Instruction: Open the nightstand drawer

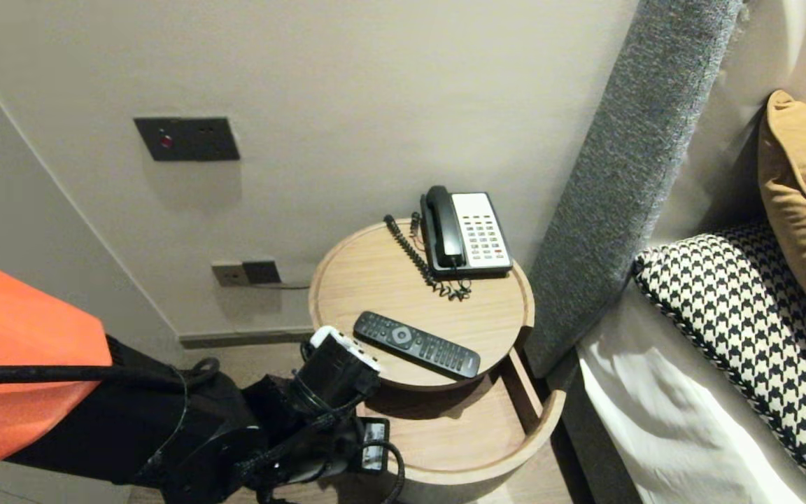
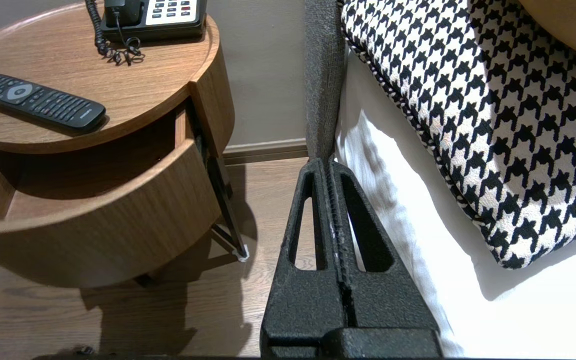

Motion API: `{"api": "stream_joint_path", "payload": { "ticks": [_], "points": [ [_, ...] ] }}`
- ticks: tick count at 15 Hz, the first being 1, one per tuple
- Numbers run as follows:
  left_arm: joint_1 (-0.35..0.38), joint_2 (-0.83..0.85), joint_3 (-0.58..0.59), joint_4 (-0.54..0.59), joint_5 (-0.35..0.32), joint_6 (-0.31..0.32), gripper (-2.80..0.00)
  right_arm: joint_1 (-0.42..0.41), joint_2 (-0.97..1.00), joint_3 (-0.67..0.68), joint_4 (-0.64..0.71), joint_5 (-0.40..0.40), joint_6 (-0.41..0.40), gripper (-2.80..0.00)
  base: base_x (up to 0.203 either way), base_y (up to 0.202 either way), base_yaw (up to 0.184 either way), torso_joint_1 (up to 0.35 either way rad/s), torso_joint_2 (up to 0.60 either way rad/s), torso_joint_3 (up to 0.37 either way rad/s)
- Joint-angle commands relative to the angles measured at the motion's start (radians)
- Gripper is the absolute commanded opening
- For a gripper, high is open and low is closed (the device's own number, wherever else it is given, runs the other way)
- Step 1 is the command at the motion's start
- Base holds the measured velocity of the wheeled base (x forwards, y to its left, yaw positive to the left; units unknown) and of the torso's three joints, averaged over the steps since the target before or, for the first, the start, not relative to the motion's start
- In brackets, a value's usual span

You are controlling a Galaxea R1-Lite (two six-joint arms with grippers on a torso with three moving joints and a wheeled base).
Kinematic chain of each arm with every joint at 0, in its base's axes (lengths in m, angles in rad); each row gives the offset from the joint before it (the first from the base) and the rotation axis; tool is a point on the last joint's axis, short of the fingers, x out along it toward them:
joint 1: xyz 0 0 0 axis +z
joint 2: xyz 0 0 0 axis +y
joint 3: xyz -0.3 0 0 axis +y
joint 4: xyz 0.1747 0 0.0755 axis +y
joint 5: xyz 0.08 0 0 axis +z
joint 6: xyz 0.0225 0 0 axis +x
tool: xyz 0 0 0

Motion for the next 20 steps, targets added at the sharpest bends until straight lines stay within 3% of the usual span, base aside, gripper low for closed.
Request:
{"api": "stream_joint_path", "payload": {
  "ticks": [1, 11, 20],
  "points": [
    [-0.021, -0.037, 0.037, 0.000, -0.002, -0.020, -2.80, 0.000, 0.000, 0.040, -0.001, 0.000, 0.000, -2.80, 0.000, 0.000, 0.000, 0.000, 0.00, 0.000],
    [-0.067, -0.071, 0.135, -0.027, -0.074, -0.028, -2.80, 0.000, 0.001, 0.040, -0.001, 0.000, 0.000, -2.80, 0.000, 0.000, 0.000, 0.000, 0.00, 0.000],
    [-0.061, -0.169, 0.082, -0.047, -0.062, -0.014, -2.80, 0.000, 0.001, 0.040, -0.001, 0.000, 0.000, -2.80, 0.000, 0.000, 0.000, 0.000, 0.00, 0.000]
  ]
}}
